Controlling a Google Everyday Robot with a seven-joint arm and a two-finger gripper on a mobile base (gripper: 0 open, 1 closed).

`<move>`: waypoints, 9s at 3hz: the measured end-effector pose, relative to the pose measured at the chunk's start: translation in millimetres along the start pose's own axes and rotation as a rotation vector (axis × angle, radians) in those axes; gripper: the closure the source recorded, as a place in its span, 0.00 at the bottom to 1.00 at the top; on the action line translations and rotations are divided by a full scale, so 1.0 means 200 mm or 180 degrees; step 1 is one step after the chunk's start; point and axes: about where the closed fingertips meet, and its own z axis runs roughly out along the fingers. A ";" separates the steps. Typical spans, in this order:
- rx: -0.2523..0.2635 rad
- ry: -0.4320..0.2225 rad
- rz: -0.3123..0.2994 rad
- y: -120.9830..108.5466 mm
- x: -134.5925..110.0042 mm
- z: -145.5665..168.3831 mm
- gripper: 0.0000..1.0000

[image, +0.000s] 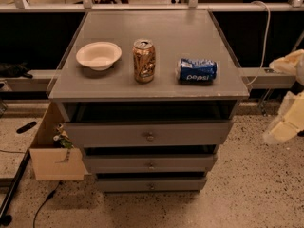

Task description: Open top drawer

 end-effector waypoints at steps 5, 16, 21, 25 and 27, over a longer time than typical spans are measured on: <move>-0.0457 -0.0737 0.0649 0.28 0.16 0.62 0.00; -0.0062 -0.0985 0.0807 -0.15 -0.05 1.50 0.00; 0.0113 -0.1165 0.0796 -0.30 -0.05 1.61 0.19; 0.0111 -0.1164 0.0797 -0.30 -0.05 1.61 1.00; 0.0036 -0.1113 0.0879 -0.25 -0.03 1.59 1.00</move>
Offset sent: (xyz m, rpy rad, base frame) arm -0.0268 0.0303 -0.1217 0.3883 0.1381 -0.0206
